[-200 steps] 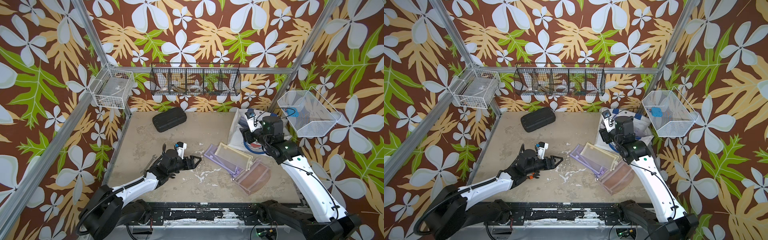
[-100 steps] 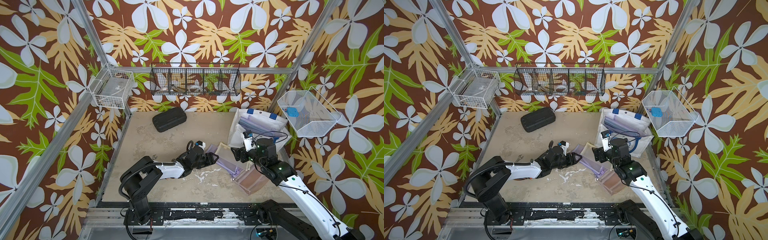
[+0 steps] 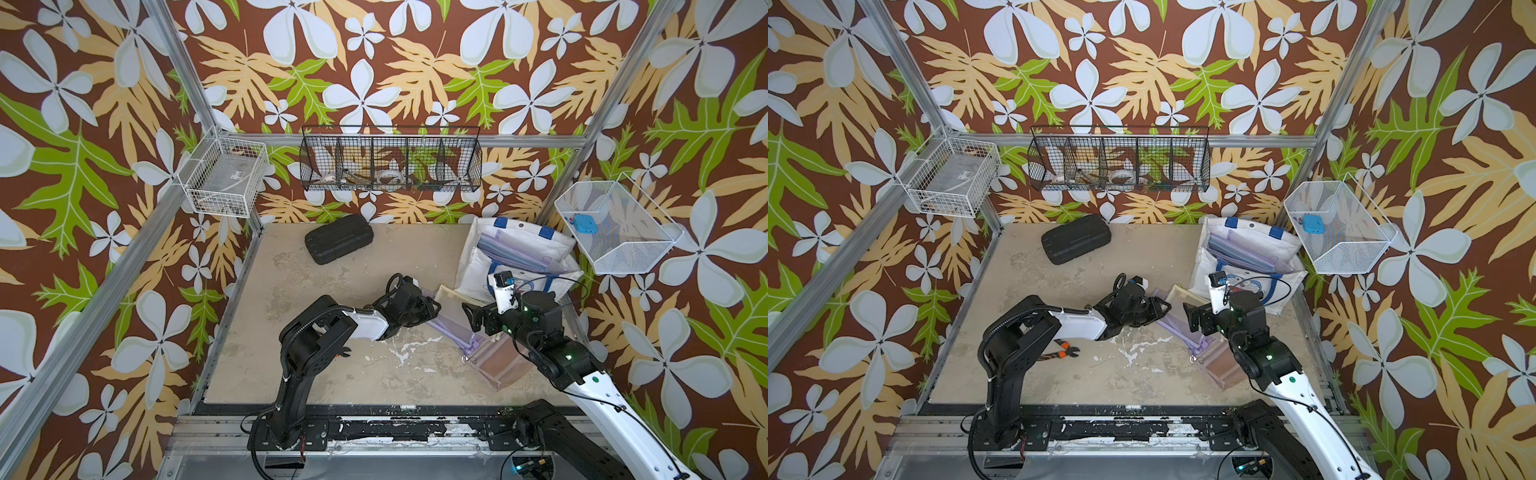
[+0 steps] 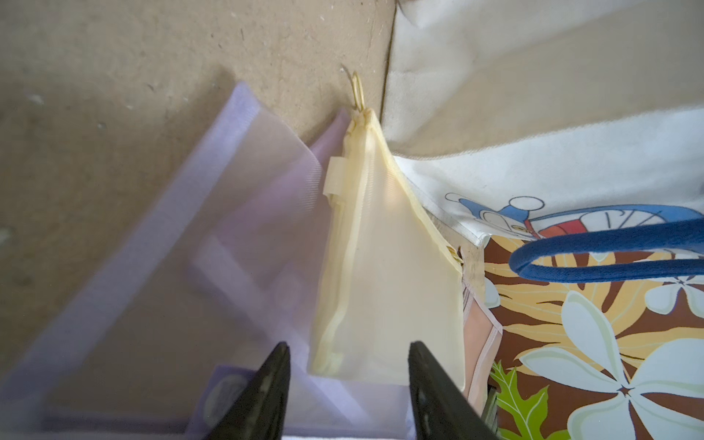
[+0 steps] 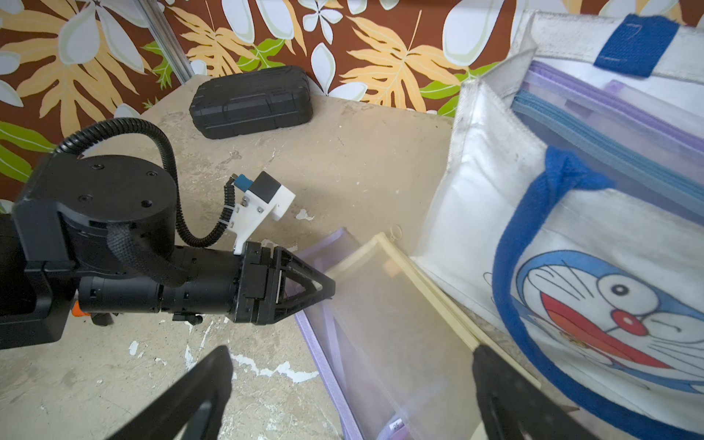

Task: Put the pencil pouch into the canvas bag
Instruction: Pick up the pencil case from the pencil case.

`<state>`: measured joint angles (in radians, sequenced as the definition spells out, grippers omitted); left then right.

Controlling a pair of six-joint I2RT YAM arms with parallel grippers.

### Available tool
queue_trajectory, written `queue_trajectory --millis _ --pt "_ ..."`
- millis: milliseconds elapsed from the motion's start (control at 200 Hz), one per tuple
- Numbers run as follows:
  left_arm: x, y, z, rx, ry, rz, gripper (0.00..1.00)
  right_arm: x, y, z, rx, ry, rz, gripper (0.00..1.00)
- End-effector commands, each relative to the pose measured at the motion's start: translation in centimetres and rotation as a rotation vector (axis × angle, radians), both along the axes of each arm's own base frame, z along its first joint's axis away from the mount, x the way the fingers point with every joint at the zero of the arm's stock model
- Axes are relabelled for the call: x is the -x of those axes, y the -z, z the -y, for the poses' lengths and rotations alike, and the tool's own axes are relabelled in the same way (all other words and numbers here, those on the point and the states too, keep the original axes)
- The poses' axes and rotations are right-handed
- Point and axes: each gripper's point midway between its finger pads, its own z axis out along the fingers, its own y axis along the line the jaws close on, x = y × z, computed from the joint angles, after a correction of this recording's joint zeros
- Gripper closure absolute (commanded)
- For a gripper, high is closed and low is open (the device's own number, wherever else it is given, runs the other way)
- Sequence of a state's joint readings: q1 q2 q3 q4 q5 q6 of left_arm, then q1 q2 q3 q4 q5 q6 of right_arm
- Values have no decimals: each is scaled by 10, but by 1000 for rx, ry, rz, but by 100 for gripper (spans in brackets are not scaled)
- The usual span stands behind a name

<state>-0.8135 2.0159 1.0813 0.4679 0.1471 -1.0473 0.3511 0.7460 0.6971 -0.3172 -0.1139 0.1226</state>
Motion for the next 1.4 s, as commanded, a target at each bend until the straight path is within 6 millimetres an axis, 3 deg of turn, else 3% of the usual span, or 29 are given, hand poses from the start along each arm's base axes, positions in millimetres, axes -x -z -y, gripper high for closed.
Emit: queue_trajectory --millis 0,255,400,565,676,806,951,1051,1261,1396 --pt "-4 0 4 24 -6 -15 54 -5 -7 6 26 31 33 2" --pt "-5 4 9 73 -10 -37 79 -6 -1 9 50 38 26 1" --pt "-7 -1 6 93 -10 -25 100 -5 3 8 47 37 18 1" --pt "-3 -21 -3 108 17 18 100 -6 8 9 61 40 8 1" --pt "3 -49 -23 79 57 94 100 -8 21 10 73 50 -38 1" --pt "13 -77 -48 -26 169 198 100 -15 24 -7 25 -9 -74 1" --pt "31 -111 -75 -219 310 406 100 -20 1 -26 -52 -88 -32 2" --pt "46 -147 -92 -312 384 571 100 -17 -20 -43 -102 -188 32 2" --pt "93 -246 -109 -272 500 893 100 -1 -50 -70 -215 -374 184 2" --pt "132 -278 -122 -231 588 1072 100 16 -67 -82 -227 -501 253 2"
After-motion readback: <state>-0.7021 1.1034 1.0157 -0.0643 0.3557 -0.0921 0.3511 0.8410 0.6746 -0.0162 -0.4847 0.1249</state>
